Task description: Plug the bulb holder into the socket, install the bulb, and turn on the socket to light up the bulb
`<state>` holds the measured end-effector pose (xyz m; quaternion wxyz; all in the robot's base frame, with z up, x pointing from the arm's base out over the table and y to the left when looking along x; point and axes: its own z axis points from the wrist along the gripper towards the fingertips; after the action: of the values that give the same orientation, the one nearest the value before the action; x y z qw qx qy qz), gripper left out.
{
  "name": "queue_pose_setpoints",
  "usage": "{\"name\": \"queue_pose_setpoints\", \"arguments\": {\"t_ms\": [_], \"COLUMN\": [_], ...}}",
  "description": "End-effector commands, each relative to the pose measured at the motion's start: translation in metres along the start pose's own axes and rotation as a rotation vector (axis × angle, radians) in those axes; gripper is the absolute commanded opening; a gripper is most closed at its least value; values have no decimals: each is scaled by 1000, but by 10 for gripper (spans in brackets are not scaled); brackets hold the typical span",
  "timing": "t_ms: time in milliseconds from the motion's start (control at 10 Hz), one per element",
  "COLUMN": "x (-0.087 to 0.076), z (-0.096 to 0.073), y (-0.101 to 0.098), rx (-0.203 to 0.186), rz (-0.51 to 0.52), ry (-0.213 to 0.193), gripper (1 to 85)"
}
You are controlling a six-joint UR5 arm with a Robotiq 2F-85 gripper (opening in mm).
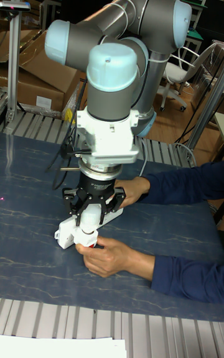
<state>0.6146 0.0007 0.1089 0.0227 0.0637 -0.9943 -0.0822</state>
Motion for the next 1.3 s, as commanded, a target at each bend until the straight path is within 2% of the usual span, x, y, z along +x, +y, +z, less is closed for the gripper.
{"name": "queue_pose_setpoints", "arguments": {"t_ms": [0, 200, 300, 400, 500, 700, 900, 1100, 1200], "x": [-2, 4, 5, 5, 4, -5, -17, -29, -31], "z": [1, -4, -5, -6, -6, -5, -4, -5, -5], "y": [-5, -5, -2, 0, -4, 4, 2, -2, -6], "rx": [-10, 19, 19, 19, 39, 13, 19, 38, 50], "rz": [169, 189, 191, 199, 193, 132, 70, 13, -7], "ry": [8, 46, 58, 61, 60, 36, -7, -52, -59], "gripper": [10, 27, 57, 97, 100, 377, 570, 680, 693]}}
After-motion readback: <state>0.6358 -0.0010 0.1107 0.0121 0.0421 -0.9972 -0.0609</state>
